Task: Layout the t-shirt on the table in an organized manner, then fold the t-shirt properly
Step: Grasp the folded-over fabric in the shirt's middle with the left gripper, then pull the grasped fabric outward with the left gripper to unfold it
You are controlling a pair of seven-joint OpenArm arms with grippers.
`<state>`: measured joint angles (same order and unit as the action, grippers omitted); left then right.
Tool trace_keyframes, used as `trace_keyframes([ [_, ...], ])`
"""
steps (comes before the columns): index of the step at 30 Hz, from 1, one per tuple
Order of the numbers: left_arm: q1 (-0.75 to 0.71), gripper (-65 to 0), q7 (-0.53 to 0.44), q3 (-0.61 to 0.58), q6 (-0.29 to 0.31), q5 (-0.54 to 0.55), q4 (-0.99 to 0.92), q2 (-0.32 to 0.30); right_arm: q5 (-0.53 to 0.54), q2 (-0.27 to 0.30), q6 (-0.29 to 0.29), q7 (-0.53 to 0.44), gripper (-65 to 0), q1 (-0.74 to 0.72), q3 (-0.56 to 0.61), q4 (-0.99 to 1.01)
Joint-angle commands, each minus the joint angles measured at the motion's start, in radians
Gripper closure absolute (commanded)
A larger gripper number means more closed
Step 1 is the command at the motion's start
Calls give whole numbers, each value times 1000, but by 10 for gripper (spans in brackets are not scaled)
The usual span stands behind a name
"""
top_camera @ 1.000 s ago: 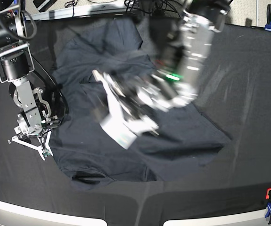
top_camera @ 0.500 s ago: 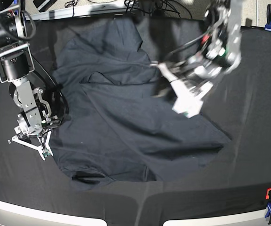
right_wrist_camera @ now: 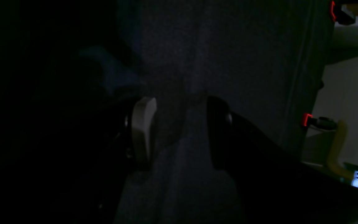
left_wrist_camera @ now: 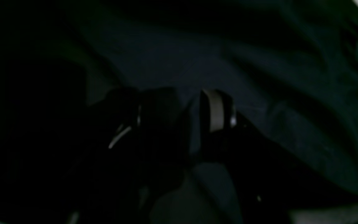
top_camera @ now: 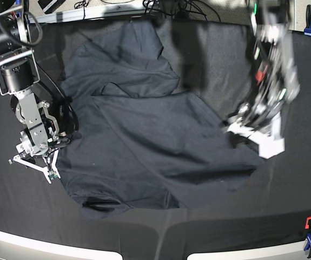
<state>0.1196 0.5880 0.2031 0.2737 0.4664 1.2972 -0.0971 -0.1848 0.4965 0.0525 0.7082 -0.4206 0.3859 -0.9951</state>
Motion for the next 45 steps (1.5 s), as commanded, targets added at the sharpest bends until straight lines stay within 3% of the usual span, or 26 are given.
trace_keyframes([
  [1, 62, -218, -24, 0, 14, 13, -32, -10, -18, 16, -12, -8, -262, -31, -7, -15],
  [5, 180, -218, -21, 0, 14, -33, -174, -48, -18, 16, -11, -2, -262, -31, -7, -15],
  [9, 220, -218, -45, 1, 8, -109, -198, -118, -18, 16, -12, -4, -262, -31, -7, -15],
  [12, 217, -218, -71, 2, -68, -110, -199, -182, -17, 16, -12, -4, -262, -31, -7, -15],
  [14, 210, -218, -86, 1, -81, -109, -207, -212, -17, 16, -12, -3, -262, -31, -7, -15],
  [19, 232, -218, -89, 1, -79, -80, -307, -219, -17, 16, -12, 10, -262, -31, -7, -15],
  [21, 256, -218, -89, 1, -32, -32, -386, -216, -17, 16, -12, 17, -262, -31, -7, -15],
  [25, 301, -218, -57, 1, 153, 85, -502, -216, -17, 16, -12, 18, -262, -31, -7, -15],
  [27, 313, -218, -32, 1, 193, 124, -508, -213, -17, 16, -12, 17, -262, -31, -7, -15],
  [32, 330, -211, -19, 0, 199, 127, -508, -197, -17, 16, -12, 17, -262, -31, -7, -15],
  [34, 330, -145, -18, 0, 199, 128, -508, -189, -17, 16, -12, 17, -262, -31, -7, -15],
  [36, 330, -20, -28, 0, 199, 126, -508, -186, -17, 16, -12, 17, -262, -31, -7, -15],
  [42, 387, 0, -162, 0, 186, -33, -508, -248, -17, 16, -12, 18, -262, -31, -7, -15],
  [45, 468, 0, -232, 0, 94, -174, -508, -307, -17, 16, -12, 19, -262, -31, -7, -15],
])
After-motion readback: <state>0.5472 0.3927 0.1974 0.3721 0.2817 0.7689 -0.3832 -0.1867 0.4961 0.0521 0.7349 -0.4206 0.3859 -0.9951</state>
